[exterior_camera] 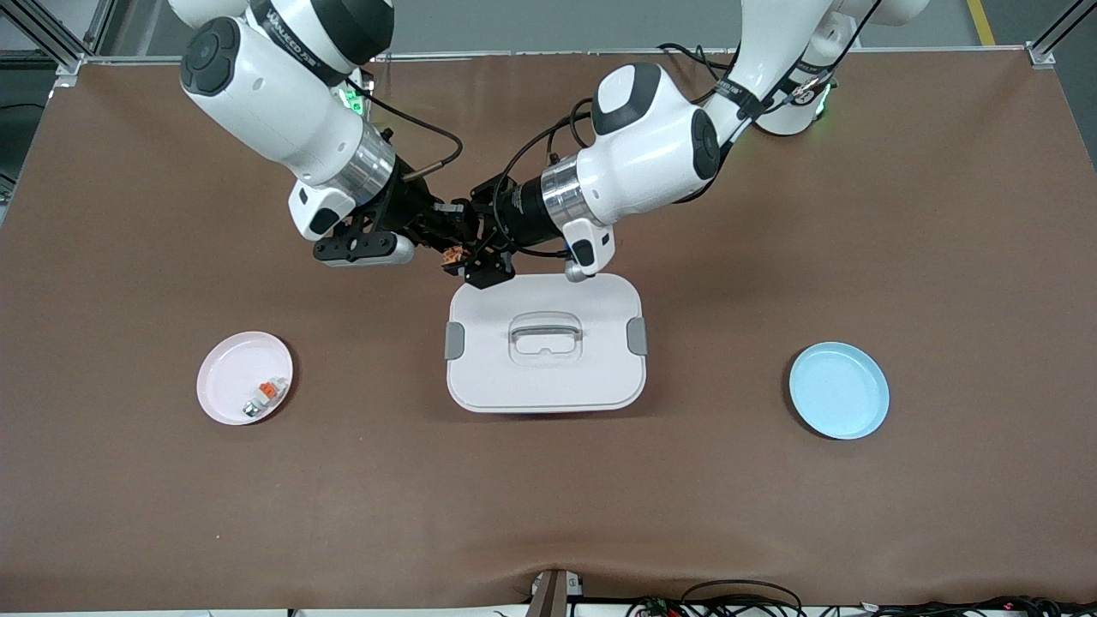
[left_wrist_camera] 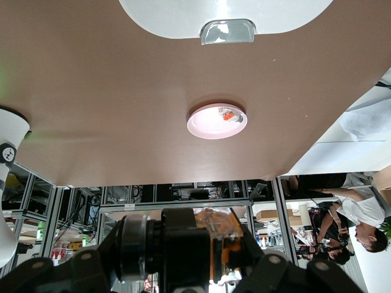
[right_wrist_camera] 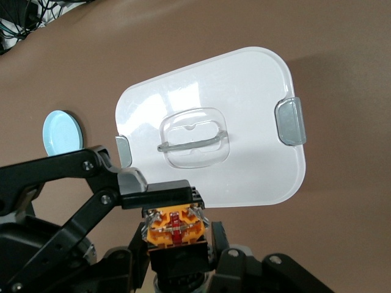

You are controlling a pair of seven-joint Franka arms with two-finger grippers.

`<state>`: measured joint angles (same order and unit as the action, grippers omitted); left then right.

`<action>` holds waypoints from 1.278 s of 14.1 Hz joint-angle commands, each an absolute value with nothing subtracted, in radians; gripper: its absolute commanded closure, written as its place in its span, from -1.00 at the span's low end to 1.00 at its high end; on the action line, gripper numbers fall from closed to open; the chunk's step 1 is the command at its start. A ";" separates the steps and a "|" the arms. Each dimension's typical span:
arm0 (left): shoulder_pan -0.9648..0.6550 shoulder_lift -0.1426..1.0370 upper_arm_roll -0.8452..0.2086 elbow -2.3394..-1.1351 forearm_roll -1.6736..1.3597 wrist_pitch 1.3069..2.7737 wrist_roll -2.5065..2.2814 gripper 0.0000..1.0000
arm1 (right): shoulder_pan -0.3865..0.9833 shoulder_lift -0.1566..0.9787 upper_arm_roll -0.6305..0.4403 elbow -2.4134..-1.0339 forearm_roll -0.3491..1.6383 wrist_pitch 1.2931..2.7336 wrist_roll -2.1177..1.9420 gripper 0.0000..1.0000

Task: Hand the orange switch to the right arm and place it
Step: 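Grasp the switch with the right gripper and open the left gripper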

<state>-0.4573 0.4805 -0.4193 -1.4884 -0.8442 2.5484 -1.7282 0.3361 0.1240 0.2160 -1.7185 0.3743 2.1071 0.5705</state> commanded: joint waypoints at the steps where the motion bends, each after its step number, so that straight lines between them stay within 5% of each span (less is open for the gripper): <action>1: -0.451 0.456 -0.420 -1.502 -0.822 2.557 -1.746 0.44 | 0.336 0.126 0.210 -1.713 0.373 2.098 0.595 1.00; 3: -0.449 0.454 -0.420 -1.502 -0.822 2.556 -1.744 0.27 | 0.336 0.126 0.210 -1.713 0.373 2.098 0.597 1.00; 5: -0.446 0.449 -0.420 -1.502 -0.824 2.553 -1.746 -0.20 | 0.336 0.126 0.210 -1.713 0.373 2.098 0.598 1.00; 7: -0.446 0.446 -0.420 -1.502 -0.824 2.551 -1.746 -1.00 | 0.336 0.126 0.210 -1.713 0.373 2.098 0.598 1.00; 18: -0.433 0.431 -0.417 -1.505 -0.807 2.507 -1.746 -1.00 | 0.296 0.126 0.202 -1.706 0.364 1.991 0.240 1.00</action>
<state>-0.4442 0.4620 -0.4194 -1.4877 -0.8395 2.5356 -1.7282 0.3285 0.1256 0.1994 -1.7190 0.3696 2.0429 0.4024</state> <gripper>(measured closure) 0.000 0.559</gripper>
